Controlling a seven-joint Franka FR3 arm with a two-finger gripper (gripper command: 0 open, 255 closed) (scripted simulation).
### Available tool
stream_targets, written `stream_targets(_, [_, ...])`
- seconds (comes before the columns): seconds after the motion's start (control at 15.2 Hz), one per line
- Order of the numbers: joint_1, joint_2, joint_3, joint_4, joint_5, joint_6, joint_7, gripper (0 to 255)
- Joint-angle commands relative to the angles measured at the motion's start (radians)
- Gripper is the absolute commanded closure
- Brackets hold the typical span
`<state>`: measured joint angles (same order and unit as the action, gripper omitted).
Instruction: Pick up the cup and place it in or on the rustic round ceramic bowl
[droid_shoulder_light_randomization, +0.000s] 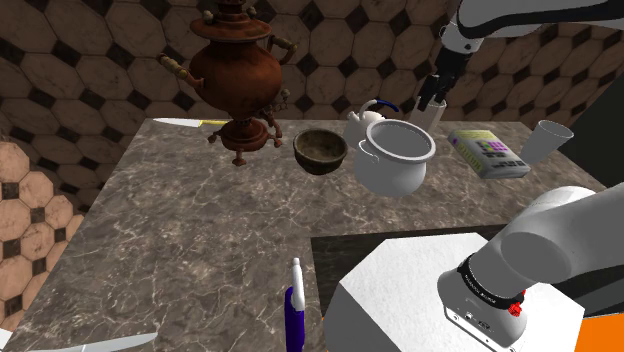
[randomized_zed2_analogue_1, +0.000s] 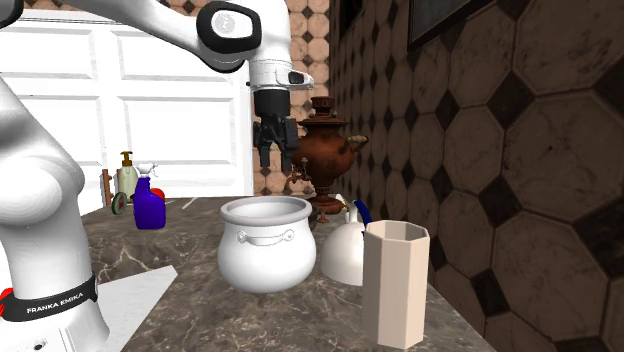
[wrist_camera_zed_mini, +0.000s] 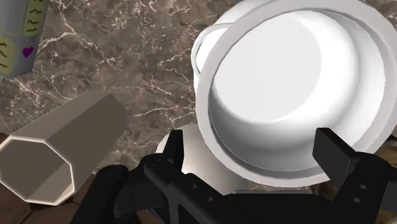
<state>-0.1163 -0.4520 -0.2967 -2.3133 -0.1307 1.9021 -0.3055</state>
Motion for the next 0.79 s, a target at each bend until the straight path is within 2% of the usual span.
stream_targets(0.0, [-0.005, 0.065, -0.039, 0.039, 0.005, 0.027, -0.045, 0])
stream_targets(0.33, [-0.014, 0.238, -0.128, 0.147, 0.054, 0.086, -0.161, 0])
stream_targets(0.73, [-0.046, 0.472, -0.208, 0.317, 0.171, 0.120, -0.318, 0])
